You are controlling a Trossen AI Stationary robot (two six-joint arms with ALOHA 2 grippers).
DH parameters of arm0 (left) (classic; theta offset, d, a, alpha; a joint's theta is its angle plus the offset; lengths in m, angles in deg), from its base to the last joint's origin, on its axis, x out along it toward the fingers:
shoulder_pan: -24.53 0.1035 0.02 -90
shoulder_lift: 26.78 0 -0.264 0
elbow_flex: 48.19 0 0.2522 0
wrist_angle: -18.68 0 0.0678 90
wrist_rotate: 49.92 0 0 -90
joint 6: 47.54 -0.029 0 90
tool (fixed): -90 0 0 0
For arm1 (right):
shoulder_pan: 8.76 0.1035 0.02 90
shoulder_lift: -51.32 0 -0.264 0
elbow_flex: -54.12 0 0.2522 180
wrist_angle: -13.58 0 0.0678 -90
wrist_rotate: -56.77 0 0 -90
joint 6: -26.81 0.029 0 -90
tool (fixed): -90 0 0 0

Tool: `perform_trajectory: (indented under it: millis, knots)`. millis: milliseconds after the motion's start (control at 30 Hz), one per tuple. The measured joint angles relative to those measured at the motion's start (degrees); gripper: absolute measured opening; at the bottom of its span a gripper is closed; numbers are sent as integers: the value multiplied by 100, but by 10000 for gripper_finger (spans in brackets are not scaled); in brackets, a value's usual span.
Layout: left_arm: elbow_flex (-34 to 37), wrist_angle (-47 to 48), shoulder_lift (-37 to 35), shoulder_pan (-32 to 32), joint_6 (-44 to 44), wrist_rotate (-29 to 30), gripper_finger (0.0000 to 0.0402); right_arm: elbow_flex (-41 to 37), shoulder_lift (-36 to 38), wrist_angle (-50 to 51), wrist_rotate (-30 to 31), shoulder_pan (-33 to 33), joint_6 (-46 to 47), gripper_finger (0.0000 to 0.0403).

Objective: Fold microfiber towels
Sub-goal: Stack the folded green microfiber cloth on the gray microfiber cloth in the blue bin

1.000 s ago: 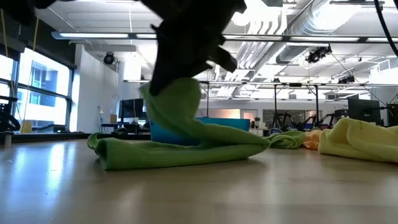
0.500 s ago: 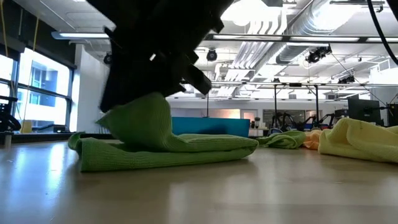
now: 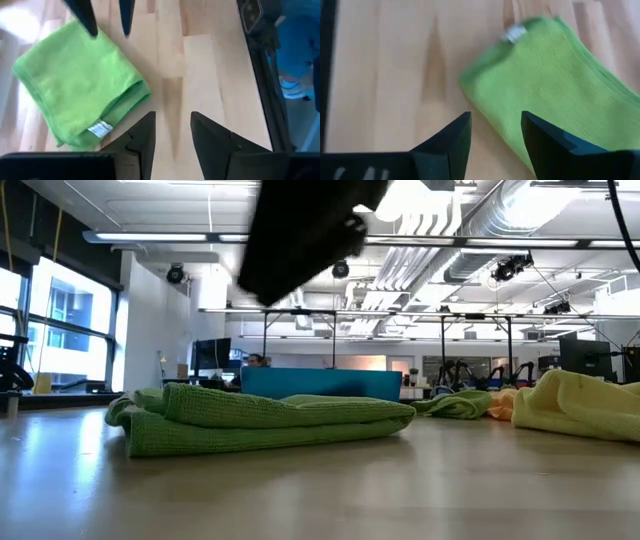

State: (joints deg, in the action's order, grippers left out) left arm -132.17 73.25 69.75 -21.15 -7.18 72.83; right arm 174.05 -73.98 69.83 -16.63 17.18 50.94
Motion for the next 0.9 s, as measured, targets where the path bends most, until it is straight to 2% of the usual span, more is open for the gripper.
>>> perform_trajectory:
  millis: [267, 367, 467, 533, 633, 900]
  knots:
    - [0, -25, 0, 256, -292, 394, 115, -232, 554, 2452, 764, 281, 829, 151]
    - [0, -18, 0, 385, -304, 386, 115, -776, 931, 2724, 923, 374, 1209, 151]
    - [0, -8, 0, 502, -304, 369, 115, -1677, 1540, 2603, 1019, 427, 1622, 151]
    - [0, -8, 0, 582, -304, 359, 115, -2404, 2076, 2276, 1059, 427, 1908, 151]
    - [0, -10, 0, 709, -304, 348, 115, -3706, 3062, 1241, 1183, 420, 2132, 151]
    - [0, -7, 0, 1141, -306, 288, 115, -7132, 5479, -3162, 1230, 242, 1081, 151]
